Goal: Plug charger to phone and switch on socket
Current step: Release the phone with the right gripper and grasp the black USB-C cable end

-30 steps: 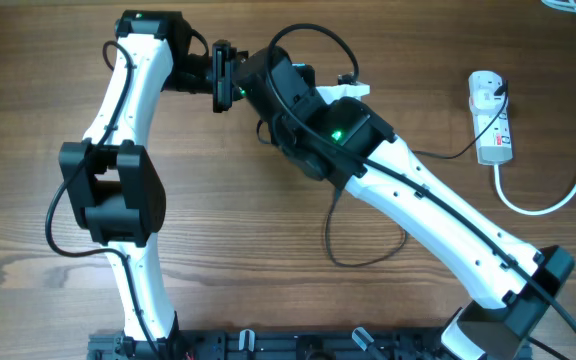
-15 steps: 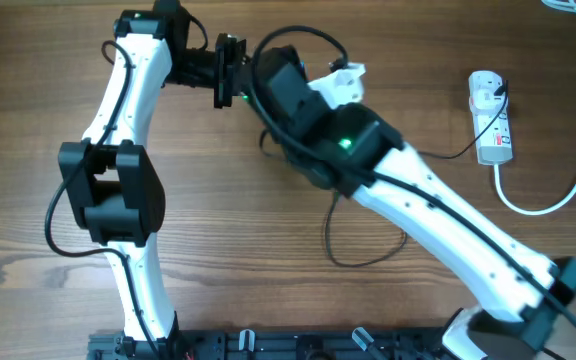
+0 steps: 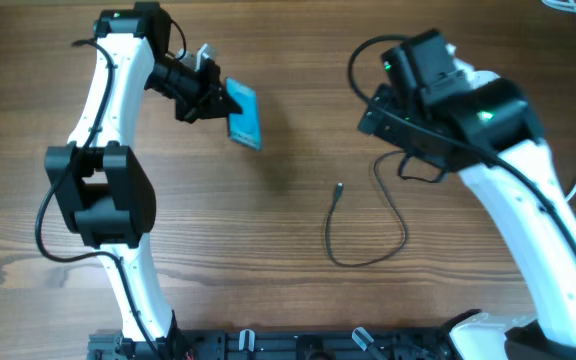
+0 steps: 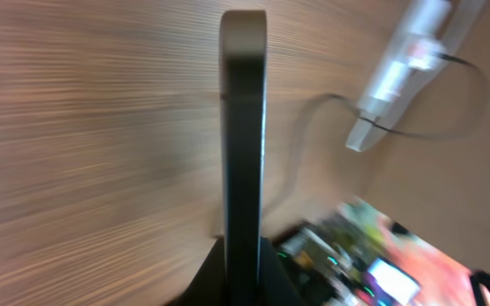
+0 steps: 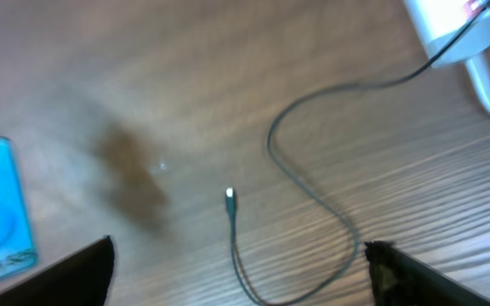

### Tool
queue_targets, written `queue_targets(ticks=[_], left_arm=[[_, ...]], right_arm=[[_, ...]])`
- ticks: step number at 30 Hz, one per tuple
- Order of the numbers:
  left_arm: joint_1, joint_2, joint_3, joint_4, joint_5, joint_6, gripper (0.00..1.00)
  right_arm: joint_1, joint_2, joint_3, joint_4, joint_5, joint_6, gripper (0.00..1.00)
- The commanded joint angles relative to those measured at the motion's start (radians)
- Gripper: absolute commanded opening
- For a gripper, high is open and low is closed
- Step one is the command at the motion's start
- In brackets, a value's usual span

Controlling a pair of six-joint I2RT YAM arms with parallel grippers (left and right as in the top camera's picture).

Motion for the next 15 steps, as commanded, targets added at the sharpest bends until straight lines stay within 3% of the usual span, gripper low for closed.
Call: queue_targets(ticks=[1, 3, 6, 10, 15], left_arm=[[0.011, -0.087, 0.018, -0.01, -0.263, -0.109, 0.04], [0.011, -0.085, 0.018, -0.003, -0.349, -0.171, 0.04], [0.011, -0.085, 0.018, 0.008, -0.357, -0.17, 0.04], [0.007, -0.085, 0.018, 0.011, -0.357, -0.17, 0.04], [0.005, -0.085, 0.018, 0.017, -0.357, -0.17, 0.04]], right_arm=[[0.002, 0.072, -0.163, 0.073, -0.19, -0.027, 0.77], [0.002, 0.111, -0.282, 0.163, -0.279, -0.052, 0.62], [0.002, 0.148, -0.407, 0.299, -0.392, -0.121, 0.6], [0.002, 0.209, -0.518, 0.404, -0.394, -0.09, 0.5], [0.073, 0.319, -0.534, 0.457, -0.316, -0.007, 0.49]])
